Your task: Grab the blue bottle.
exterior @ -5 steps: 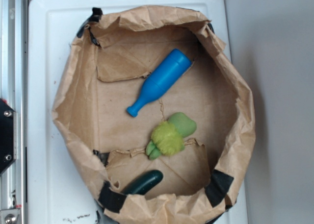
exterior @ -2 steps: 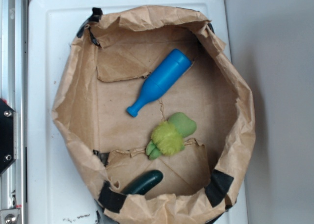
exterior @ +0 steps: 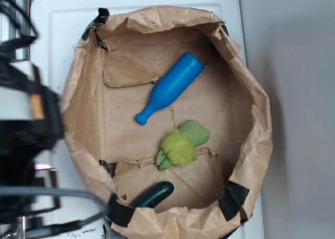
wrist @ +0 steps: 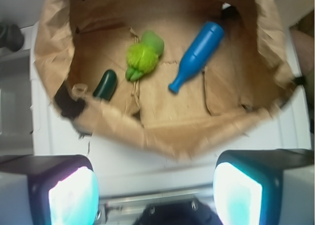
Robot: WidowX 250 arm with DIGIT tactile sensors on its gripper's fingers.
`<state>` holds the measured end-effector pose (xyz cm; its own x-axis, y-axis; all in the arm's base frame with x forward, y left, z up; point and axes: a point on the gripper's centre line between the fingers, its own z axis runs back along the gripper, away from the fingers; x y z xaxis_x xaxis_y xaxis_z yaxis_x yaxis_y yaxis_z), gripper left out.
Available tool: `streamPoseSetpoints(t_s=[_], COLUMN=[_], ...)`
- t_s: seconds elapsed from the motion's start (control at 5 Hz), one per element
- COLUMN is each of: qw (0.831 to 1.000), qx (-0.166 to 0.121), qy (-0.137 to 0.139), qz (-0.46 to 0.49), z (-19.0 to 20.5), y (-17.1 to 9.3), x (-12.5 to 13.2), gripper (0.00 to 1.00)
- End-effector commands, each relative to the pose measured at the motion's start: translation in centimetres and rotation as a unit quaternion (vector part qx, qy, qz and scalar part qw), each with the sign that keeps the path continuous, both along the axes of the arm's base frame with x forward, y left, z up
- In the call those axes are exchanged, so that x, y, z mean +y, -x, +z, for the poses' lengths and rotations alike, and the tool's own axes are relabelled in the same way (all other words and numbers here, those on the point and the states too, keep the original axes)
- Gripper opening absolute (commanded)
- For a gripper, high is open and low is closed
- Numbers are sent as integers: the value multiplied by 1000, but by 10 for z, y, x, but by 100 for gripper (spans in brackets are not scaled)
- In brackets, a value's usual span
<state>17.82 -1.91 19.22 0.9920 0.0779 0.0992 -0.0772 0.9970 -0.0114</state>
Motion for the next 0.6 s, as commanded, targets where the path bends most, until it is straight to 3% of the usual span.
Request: streamPoseSetpoints(t_s=[0.0, 0.2, 0.4], qw=[998, 991, 971], qx=[-54, -90, -137], qy=[15, 24, 64], qz=[32, 100, 185], z=[-25, -40, -41], y=[-43, -59, -42], x=[21, 37, 60], gripper=[100, 100, 100])
